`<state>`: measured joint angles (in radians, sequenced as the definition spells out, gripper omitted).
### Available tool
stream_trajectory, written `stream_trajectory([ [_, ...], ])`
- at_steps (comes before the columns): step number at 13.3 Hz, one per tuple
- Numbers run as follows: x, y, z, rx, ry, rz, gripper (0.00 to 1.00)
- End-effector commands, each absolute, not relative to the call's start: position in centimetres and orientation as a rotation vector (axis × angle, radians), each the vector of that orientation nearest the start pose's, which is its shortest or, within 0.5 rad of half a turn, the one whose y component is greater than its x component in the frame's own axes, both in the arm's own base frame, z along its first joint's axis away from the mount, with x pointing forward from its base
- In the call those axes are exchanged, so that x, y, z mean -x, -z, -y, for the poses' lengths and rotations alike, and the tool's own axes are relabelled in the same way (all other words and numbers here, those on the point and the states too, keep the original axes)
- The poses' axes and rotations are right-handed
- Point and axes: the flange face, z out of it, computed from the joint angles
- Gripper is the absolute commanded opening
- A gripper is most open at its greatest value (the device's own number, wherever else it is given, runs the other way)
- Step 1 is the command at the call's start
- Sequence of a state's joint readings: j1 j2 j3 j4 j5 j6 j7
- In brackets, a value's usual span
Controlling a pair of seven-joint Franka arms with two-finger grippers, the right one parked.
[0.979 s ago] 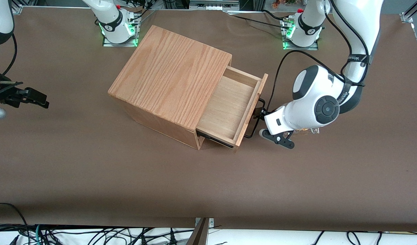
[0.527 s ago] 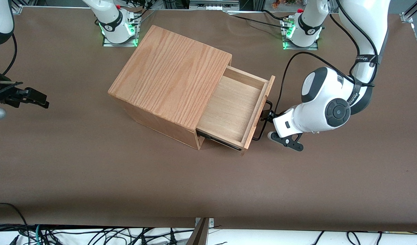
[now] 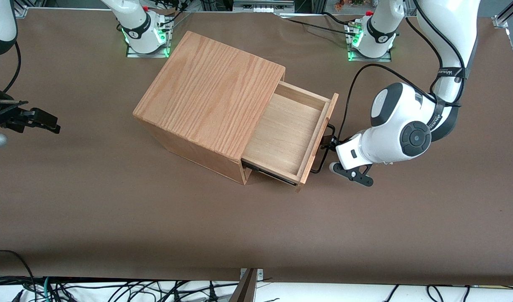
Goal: Open top drawer with left arm
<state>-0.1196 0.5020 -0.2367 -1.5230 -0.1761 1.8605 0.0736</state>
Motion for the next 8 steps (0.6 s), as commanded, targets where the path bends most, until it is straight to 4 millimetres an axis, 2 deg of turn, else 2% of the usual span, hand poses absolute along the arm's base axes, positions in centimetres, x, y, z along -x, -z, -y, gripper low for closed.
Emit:
stream_trajectory([
  [1, -63.8, -40.4, 20.6, 3.252, -0.260, -0.521, 1.00],
  [6, -63.1, -41.4, 21.8, 3.285, -0.284, -0.543, 1.00],
  [8, -62.9, -42.3, 22.3, 3.381, -0.302, -0.506, 1.00],
])
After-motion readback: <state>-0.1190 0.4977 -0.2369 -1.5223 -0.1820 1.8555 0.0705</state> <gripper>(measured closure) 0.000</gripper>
